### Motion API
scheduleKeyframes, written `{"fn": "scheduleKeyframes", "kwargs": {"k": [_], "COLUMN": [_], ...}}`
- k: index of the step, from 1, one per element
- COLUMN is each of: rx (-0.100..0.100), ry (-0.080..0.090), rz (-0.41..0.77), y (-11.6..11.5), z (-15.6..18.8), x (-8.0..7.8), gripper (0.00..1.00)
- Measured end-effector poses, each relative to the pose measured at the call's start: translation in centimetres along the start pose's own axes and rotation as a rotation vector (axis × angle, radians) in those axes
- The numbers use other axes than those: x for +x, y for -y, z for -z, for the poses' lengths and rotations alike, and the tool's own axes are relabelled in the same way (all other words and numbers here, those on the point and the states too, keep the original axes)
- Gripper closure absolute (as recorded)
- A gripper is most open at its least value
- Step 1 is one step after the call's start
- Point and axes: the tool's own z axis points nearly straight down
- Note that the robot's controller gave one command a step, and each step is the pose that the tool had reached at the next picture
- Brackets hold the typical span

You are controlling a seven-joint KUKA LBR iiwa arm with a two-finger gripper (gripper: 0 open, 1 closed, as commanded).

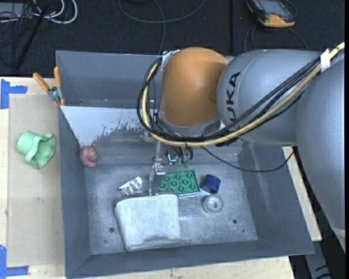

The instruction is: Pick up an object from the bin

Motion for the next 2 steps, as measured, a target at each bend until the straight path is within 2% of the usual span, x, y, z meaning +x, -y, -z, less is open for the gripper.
{"fn": "scheduleKeyframes", "kwargs": {"k": [1,2], "rx": [0.001,-0.002], "ry": [0.017,0.011], "rz": [0.197,0.042], "y": [9.8,7.7], "z": [-10.6,-7.6], "x": [1.7,1.2], "gripper": [0.00,0.00]}}
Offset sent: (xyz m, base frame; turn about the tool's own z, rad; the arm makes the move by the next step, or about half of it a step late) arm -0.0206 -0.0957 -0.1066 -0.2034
